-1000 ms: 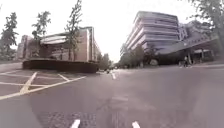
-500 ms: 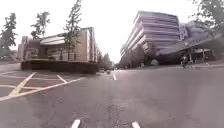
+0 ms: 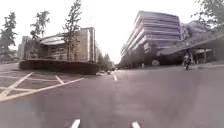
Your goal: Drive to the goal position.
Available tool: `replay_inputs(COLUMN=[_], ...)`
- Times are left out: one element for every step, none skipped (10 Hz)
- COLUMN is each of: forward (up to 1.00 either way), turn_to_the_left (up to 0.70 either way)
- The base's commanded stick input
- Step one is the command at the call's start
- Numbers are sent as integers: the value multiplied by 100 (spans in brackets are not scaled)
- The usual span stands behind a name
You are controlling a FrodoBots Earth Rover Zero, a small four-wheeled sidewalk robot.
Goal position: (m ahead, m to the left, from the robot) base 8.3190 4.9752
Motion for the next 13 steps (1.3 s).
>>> replay_inputs(forward=[70,70,70,70,70,70,70,70,70,70,70,70,70], turn_to_the_left=[0,0,0,0,0,0,0,-8,0,0,-3,-8,0])
